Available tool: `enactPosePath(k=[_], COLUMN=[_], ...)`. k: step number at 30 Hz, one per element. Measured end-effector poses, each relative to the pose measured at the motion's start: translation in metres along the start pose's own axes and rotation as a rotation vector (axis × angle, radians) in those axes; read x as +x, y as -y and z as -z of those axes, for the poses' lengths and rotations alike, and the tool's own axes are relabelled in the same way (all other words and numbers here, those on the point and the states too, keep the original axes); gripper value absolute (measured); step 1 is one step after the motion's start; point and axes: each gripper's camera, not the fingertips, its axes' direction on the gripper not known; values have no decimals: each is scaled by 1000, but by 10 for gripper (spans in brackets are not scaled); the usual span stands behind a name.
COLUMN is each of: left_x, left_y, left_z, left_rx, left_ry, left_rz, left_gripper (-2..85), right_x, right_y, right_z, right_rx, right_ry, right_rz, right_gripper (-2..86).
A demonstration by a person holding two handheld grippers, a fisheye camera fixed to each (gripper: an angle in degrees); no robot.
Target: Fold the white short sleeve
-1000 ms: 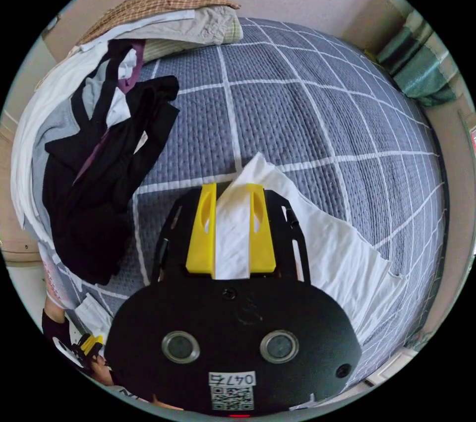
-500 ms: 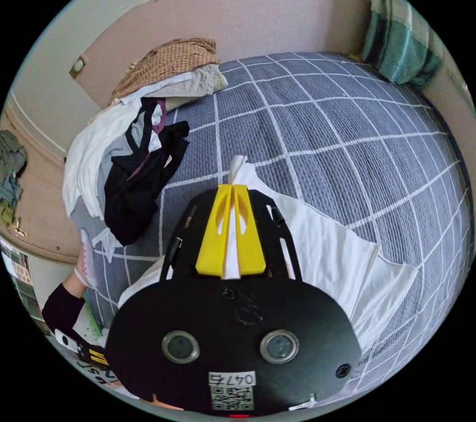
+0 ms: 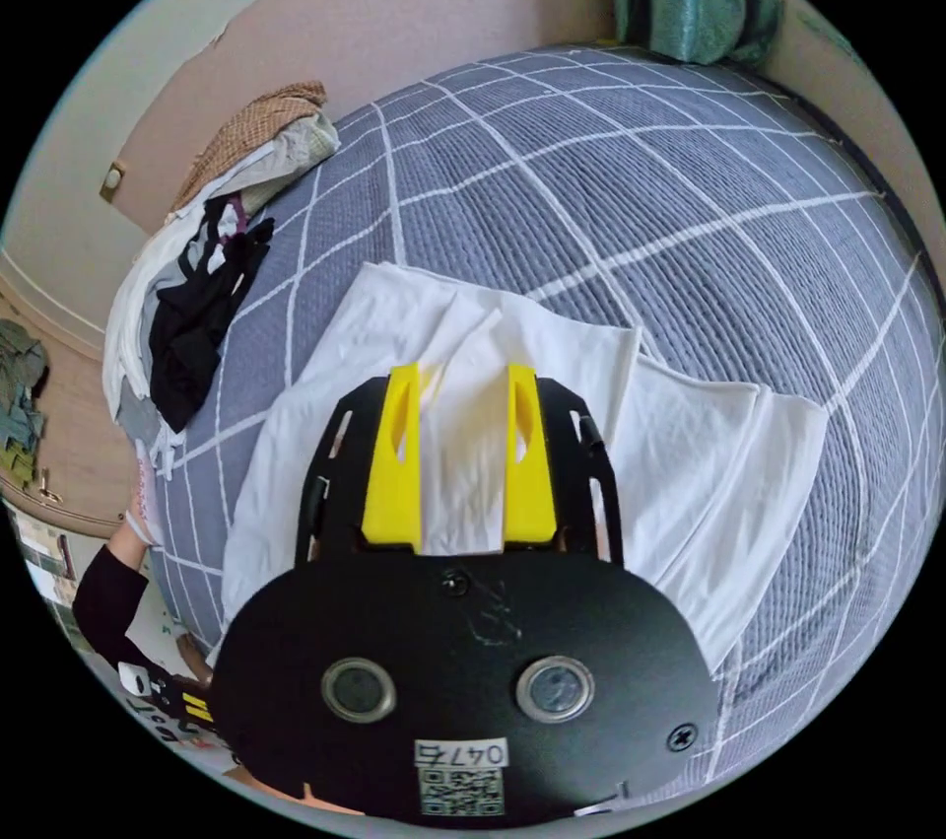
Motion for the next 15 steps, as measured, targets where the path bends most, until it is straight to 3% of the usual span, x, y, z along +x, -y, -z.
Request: enactPosePath(k=[3, 4, 6, 8, 11, 15], left_x=[14, 18, 33, 44, 62, 78], left_y=[4, 4, 5, 5, 4, 1], left_z=[-2, -1, -2, -6, -9, 1], left_rx=[5, 11, 22, 12, -17, -13], left_ry=[55, 74, 140, 185, 268, 333], left_rz=[-20, -25, -37, -43, -51, -48], left_gripper=[-8, -7, -7, -7, -7, -7], right_x=[-16, -35, -78, -147, -229, -287], right_y=[-19, -37, -68, -109, -167, -215], right_z=[21, 45, 73, 84, 66, 20], right_rx=[89, 221, 322, 162, -113, -388], right_ry=[-139, -199, -86, 256, 464, 362], right_rz=[34, 122, 380, 739, 1073, 1297], right_gripper=[100, 83, 58, 53, 46, 34])
